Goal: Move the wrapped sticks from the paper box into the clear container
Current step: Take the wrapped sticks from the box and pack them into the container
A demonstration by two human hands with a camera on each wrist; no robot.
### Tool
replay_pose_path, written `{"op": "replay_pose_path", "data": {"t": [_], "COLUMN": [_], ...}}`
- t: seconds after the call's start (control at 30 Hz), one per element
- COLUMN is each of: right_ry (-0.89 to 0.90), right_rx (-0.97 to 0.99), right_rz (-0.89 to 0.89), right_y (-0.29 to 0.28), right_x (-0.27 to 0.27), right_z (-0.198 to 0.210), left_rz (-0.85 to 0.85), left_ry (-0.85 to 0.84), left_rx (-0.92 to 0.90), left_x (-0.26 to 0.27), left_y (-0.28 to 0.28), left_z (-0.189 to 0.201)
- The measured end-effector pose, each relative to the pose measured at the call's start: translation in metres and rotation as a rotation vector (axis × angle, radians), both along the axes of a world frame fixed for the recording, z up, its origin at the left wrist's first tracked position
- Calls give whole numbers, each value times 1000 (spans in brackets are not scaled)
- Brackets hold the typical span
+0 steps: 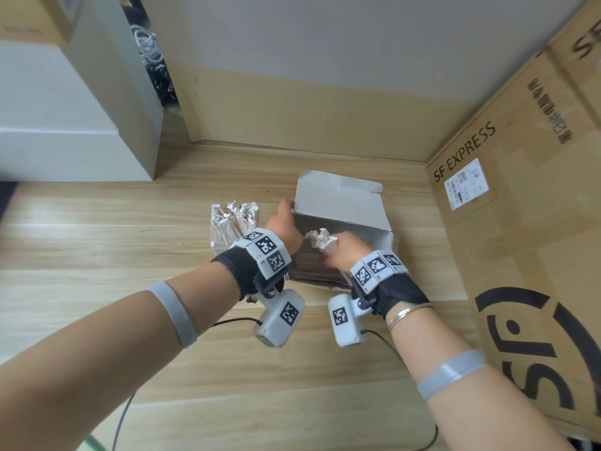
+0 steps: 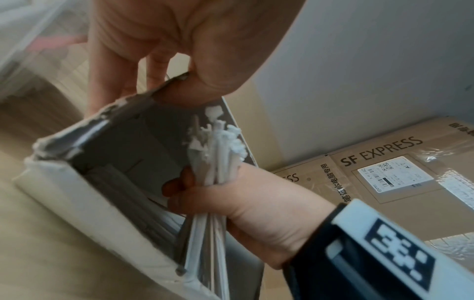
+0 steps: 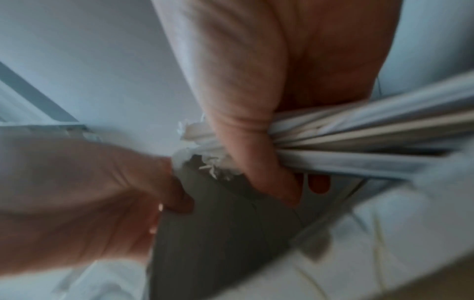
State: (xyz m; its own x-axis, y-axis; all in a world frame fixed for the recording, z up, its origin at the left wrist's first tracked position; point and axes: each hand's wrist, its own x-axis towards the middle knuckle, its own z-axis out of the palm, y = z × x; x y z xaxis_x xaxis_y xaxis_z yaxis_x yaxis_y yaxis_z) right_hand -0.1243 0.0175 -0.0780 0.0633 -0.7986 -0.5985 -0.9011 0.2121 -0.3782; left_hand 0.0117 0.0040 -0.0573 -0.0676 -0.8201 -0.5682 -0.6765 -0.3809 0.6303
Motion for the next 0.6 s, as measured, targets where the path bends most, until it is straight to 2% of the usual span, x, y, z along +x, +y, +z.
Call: {"op": "replay_pose_path", "data": {"t": [0.23, 0.43, 0.6], "right_ry": [-464, -592, -597], "right_rx": [-202, -371, -497], "right_rz": [-292, -480, -480], "right_y": [0, -2, -7], "right_x": [-5, 2, 13], "right_z": [16, 16, 23], "left_rz": [-39, -97, -105], "left_ry": [-115, -155, -103], "left_rx": [47, 33, -94], "left_x": [0, 6, 18], "left_y": [-6, -8, -12], "left_z": [-1, 2, 11]}}
